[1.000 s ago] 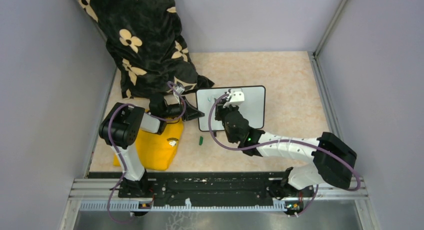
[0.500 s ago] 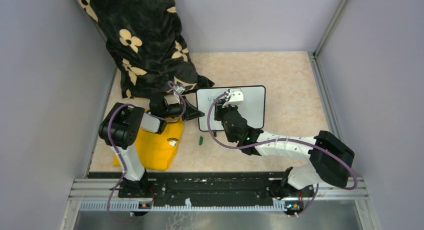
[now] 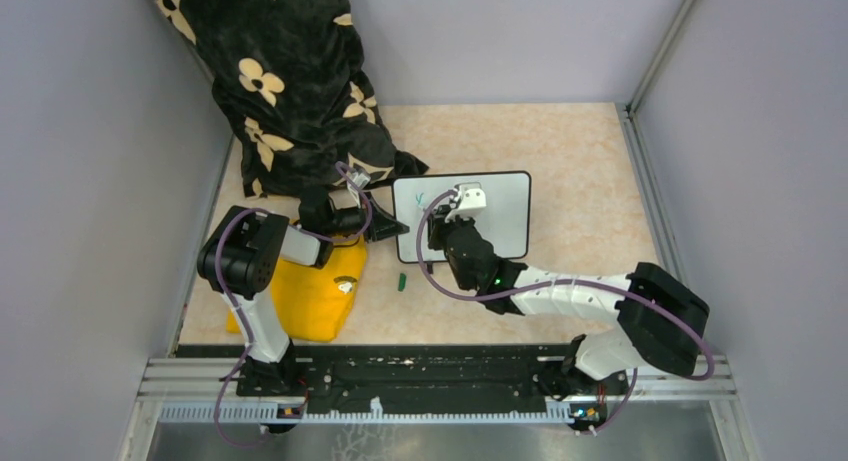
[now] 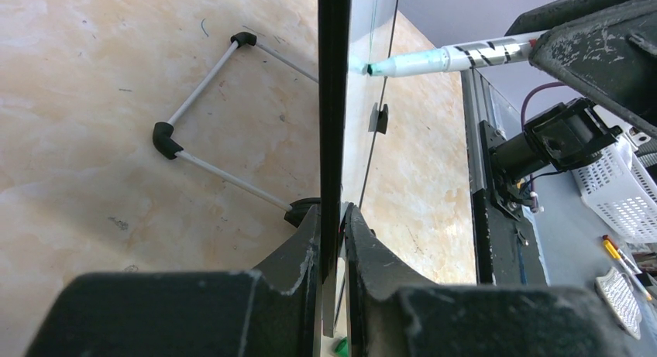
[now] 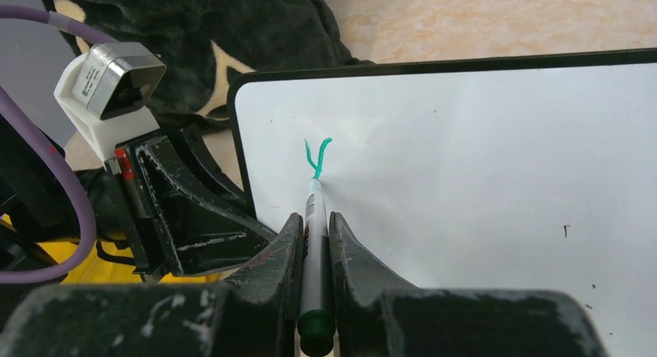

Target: Write a sentence on the whiteboard

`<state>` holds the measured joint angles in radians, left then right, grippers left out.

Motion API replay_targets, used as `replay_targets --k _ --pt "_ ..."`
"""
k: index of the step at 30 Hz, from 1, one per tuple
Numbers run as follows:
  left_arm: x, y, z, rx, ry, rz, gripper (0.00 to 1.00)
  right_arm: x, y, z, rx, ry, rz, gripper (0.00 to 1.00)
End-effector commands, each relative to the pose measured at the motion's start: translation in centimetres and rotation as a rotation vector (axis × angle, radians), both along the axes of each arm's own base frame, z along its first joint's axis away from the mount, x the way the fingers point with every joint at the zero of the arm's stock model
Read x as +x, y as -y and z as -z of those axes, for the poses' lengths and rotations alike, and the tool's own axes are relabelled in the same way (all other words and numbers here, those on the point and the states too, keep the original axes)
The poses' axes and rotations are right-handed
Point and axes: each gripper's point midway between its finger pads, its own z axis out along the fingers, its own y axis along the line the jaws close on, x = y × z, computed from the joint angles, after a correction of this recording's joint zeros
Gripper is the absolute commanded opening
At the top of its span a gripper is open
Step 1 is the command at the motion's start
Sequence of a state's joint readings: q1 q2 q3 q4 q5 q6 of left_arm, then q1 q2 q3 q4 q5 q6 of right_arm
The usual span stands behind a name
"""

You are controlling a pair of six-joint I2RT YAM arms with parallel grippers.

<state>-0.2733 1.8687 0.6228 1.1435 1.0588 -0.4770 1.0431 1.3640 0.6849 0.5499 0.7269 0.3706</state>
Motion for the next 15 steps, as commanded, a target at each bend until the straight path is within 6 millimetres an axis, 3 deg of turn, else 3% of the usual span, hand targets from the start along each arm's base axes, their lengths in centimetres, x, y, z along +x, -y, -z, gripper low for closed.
replay_targets --k 1,10,15 --pt "0.5 -0.1 0.3 0.022 0.017 -0.023 0.00 -0.1 0.0 1.0 -0.016 -0.026 -0.008 0.00" --pt "0.5 0.0 0.4 0.026 0.016 -0.020 0.00 -0.4 -2.3 0.7 -0.005 -0.030 -0.071 0.00" --pt "0.5 0.0 0.5 0.029 0.014 -0.019 0.00 -0.6 -1.6 -1.1 0.026 -0.006 -0.062 0.00"
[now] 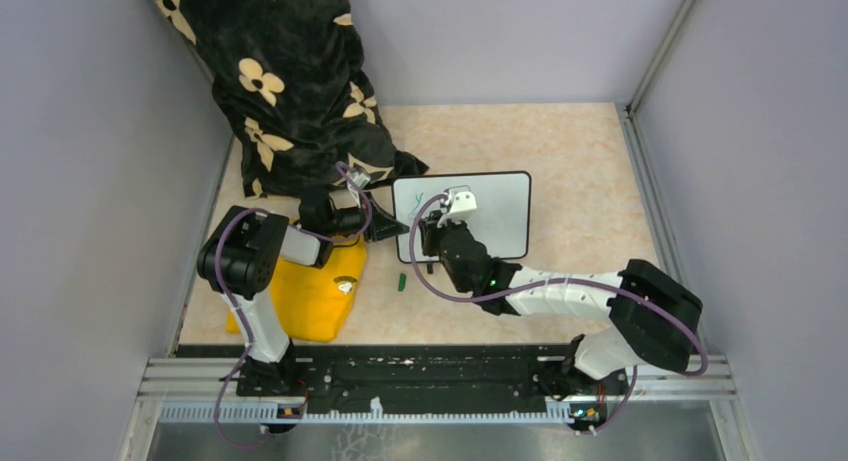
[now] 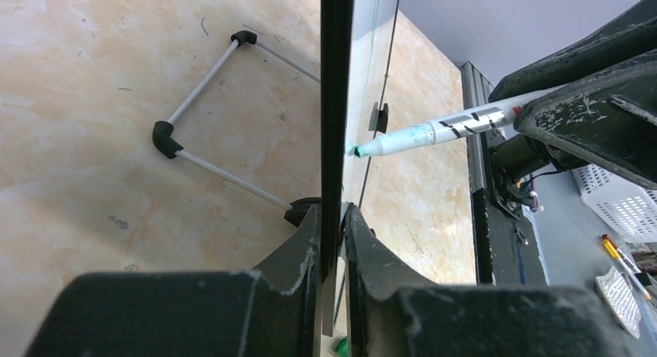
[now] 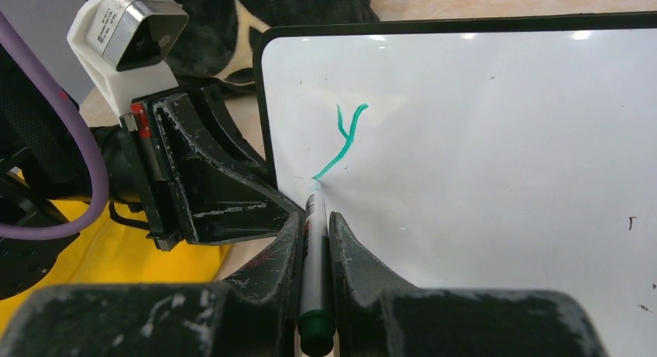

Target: Write a sentence on the whiteboard

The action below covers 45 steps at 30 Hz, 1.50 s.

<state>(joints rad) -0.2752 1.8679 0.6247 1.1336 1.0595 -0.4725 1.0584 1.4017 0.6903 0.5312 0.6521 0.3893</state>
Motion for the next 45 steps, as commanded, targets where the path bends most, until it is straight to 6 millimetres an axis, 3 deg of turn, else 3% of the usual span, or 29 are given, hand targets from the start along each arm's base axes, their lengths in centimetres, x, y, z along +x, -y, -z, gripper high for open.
replay_targets --k 1,5,9,11,26,34,45 --pt "0.5 0.0 0.6 0.027 0.014 -0.022 0.00 0.2 0.7 -3.4 0.058 0.045 0.029 0.00" --pt "0.5 0.0 0.5 0.026 0.017 -0.021 0.00 -0.6 2.7 -5.9 0.072 0.098 0.030 0.00" --pt "0.6 0.0 0.5 0.031 0.021 -0.023 0.00 -0.6 5.2 -6.4 0.025 0.137 0.100 0.00" --pt "0.6 -0.1 0.5 0.032 0.019 -0.023 0.00 -0.6 5.6 -6.4 0.001 0.153 0.105 0.00" --pt "0.6 -0.1 0.7 0.037 0.020 -0.022 0.00 0.1 2.7 -6.1 -0.051 0.195 0.024 0.00" --pt "0.6 -0.1 0.7 0.039 0.020 -0.022 0.00 0.7 2.0 -6.6 -0.039 0.206 0.034 0.00" --pt "0.6 0.0 0.7 0.040 0.024 -0.017 0.00 1.6 2.0 -5.0 -0.079 0.169 0.062 0.00"
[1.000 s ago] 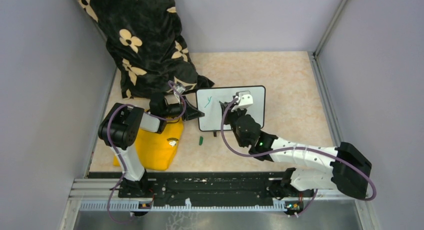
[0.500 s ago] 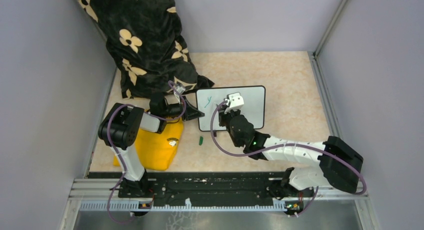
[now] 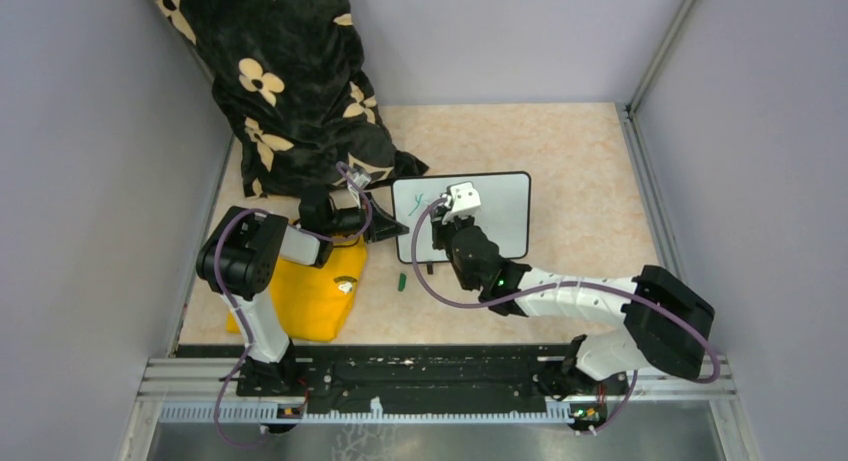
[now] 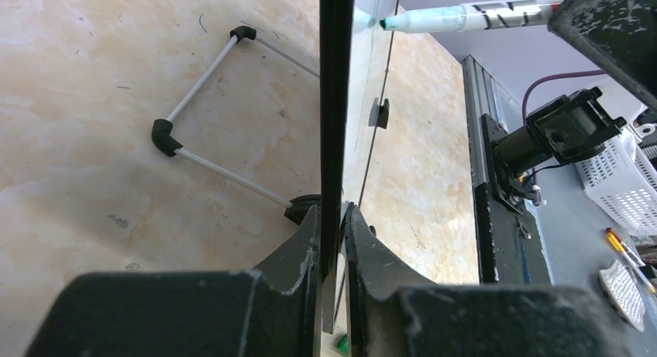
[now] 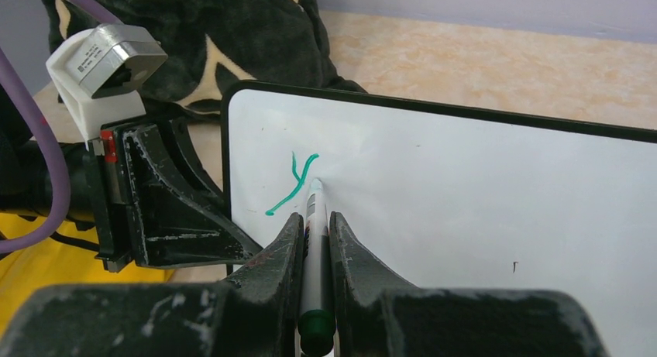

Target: Write a sentence on the whiteboard

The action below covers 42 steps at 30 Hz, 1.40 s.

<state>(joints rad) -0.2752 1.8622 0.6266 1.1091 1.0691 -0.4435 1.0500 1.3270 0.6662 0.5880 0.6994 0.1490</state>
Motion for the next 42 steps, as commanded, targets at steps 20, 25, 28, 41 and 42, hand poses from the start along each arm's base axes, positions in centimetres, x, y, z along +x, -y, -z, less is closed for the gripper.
replay_targets --k 20,25,28,41,42 --pt "0.7 0.0 0.8 0.036 0.010 -0.028 0.00 0.3 1.3 0.7 0.024 -0.030 0.054 0.00" --pt "0.7 0.0 0.8 0.037 0.012 -0.029 0.00 0.3 2.0 0.7 0.021 -0.031 0.068 0.00" --pt "0.6 0.1 0.8 0.038 0.013 -0.027 0.00 0.3 2.4 0.6 0.023 -0.028 0.080 0.00" --pt "0.5 0.2 0.9 0.041 0.014 -0.017 0.00 1.3 2.0 -1.3 0.041 0.007 0.079 0.00" --pt "0.5 0.2 1.0 0.042 0.014 -0.018 0.00 1.4 1.9 -1.4 0.040 0.008 0.078 0.00"
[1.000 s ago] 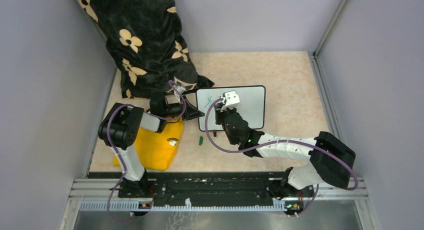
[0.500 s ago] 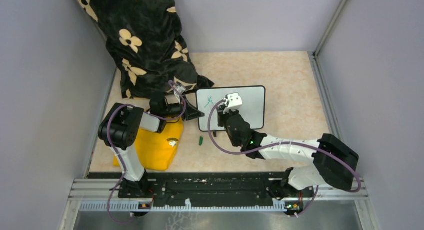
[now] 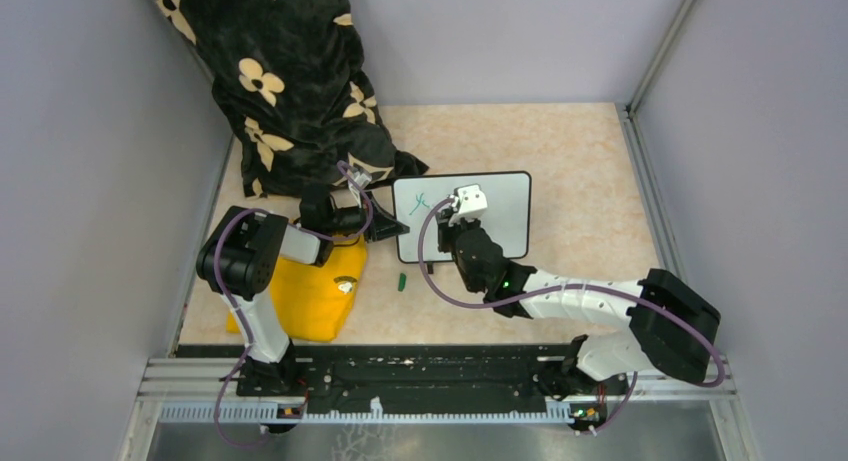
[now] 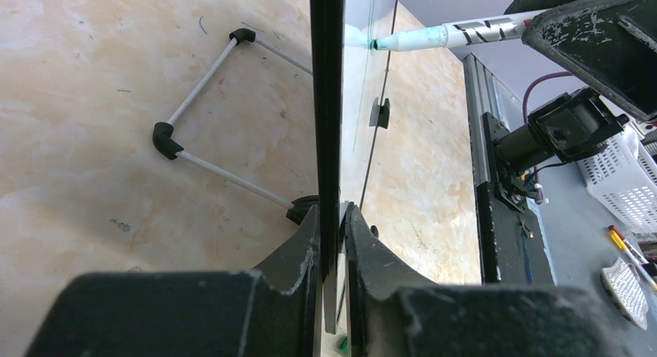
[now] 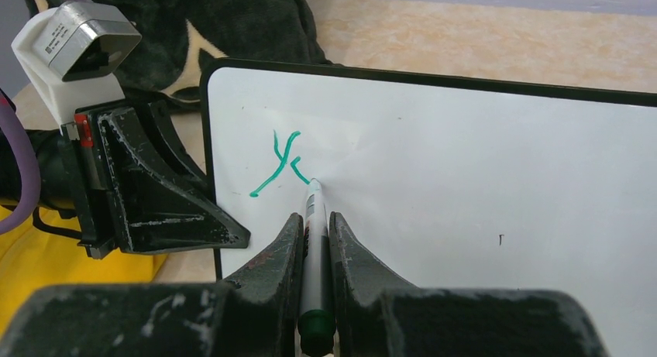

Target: Write a sentence on the whiteboard

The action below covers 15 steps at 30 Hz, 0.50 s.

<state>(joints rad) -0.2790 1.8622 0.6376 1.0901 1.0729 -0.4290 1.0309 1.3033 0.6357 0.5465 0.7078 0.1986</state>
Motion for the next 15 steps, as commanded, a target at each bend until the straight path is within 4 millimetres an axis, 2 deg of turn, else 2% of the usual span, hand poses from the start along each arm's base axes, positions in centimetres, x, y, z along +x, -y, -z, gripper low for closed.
replay_targets --k 1,15 --pt "0.4 0.0 0.9 0.037 0.009 -0.027 0.00 1.4 0.5 -2.8 0.035 0.050 0.045 0.00" --pt "0.3 0.2 1.0 0.038 0.012 -0.021 0.00 1.7 -0.9 -3.3 0.043 0.057 0.007 0.00"
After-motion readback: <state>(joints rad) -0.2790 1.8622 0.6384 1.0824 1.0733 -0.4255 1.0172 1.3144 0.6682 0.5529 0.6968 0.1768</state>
